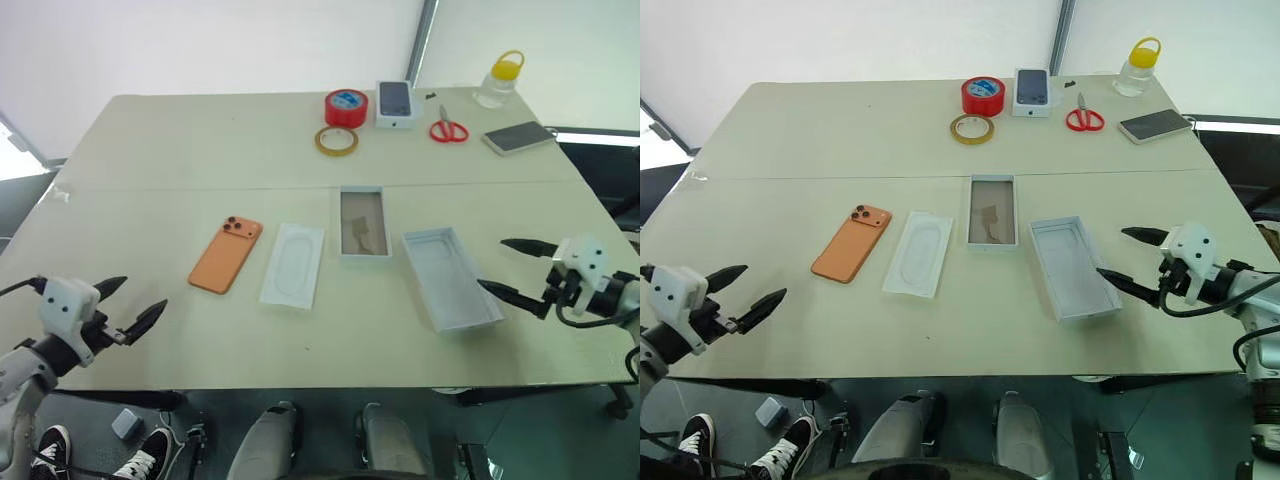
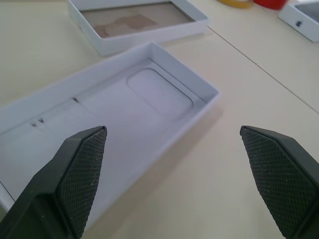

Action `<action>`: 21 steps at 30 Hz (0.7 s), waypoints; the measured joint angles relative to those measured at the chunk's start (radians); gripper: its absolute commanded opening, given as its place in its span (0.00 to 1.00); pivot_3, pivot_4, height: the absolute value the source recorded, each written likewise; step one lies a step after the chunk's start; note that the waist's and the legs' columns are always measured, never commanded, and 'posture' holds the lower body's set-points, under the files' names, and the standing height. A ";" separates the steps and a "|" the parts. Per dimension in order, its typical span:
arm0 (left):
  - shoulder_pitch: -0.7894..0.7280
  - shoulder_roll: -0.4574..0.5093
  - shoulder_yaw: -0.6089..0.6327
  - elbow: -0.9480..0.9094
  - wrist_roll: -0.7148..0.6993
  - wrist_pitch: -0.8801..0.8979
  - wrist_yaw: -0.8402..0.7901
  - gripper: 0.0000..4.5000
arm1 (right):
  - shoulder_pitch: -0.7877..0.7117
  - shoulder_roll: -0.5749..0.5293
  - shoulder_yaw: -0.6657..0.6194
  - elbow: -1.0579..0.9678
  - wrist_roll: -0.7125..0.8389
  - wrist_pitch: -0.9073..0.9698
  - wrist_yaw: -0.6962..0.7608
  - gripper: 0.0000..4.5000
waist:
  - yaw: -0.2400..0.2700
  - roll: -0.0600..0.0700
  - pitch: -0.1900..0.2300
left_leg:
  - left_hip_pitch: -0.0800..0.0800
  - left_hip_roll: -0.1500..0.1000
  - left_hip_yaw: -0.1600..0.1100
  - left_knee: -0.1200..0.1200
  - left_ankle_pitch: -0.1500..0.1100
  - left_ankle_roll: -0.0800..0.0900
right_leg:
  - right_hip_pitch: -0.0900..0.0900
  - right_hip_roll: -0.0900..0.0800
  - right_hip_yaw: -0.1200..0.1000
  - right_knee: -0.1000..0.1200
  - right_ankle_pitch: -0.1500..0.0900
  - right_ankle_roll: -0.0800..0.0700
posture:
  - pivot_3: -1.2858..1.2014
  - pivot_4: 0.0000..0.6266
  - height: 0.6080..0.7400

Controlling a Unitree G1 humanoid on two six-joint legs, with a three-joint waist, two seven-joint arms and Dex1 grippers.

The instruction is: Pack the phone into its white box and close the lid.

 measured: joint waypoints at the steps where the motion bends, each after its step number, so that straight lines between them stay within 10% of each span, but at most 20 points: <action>1: 0.000 0.000 0.000 0.000 -0.001 0.000 0.000 1.00 | 0.001 0.000 0.000 0.003 0.000 -0.001 0.000 0.99 | 0.000 0.000 0.000 | 0.000 0.000 0.000 0.000 0.000 0.000 | 0.000 0.000 0.000 0.000 0.000 0.000 | 0.52 0.24 1.00; 21: -0.051 -0.004 -0.006 -0.027 0.011 0.023 0.023 1.00 | -0.039 0.003 -0.008 0.094 -0.018 -0.046 -0.015 0.99 | 0.000 0.000 0.000 | 0.000 0.000 0.000 0.000 0.000 0.000 | 0.000 0.000 0.000 0.000 0.001 0.001 | 0.52 0.24 1.00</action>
